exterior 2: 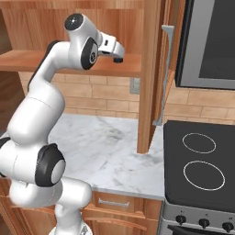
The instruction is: Move the ketchup and shaker from the cabinet to the dining counter.
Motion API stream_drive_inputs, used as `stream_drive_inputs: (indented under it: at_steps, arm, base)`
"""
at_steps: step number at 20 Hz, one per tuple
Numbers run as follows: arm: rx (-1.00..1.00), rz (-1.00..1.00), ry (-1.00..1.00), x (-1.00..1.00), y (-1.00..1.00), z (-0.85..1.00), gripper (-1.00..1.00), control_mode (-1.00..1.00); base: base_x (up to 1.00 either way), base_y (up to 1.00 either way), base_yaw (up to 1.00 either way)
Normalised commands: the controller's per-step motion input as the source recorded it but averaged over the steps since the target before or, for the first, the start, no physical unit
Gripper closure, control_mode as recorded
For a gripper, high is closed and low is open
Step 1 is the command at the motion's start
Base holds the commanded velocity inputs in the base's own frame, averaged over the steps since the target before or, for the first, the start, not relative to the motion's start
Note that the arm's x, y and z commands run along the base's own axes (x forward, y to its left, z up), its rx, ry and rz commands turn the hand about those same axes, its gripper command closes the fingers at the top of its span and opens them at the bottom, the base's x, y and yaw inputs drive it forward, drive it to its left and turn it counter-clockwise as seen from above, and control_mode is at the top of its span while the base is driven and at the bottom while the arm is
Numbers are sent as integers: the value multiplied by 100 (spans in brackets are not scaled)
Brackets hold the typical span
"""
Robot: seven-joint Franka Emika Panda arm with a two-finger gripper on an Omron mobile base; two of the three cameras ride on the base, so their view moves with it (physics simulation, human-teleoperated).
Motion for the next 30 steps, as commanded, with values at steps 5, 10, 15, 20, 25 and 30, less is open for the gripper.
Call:
stream_drive_inputs:
  at_steps: [5,10,15,20,25,30]
  arm:
    - [0,0,0,19,-2,-8,-100,-100]
    - [0,0,0,29,0,-6,-100,-100]
    - [0,0,0,30,0,0,-100,-100]
    - [0,0,0,22,0,0,-100,-100]
    - [0,0,0,24,0,0,-100,-100]
    - [0,0,0,28,0,-1,-100,-100]
  base:
    - [0,0,0]
    - [0,0,0]
    - [0,0,0]
    - [0,0,0]
    - [0,0,0]
    - [0,0,0]
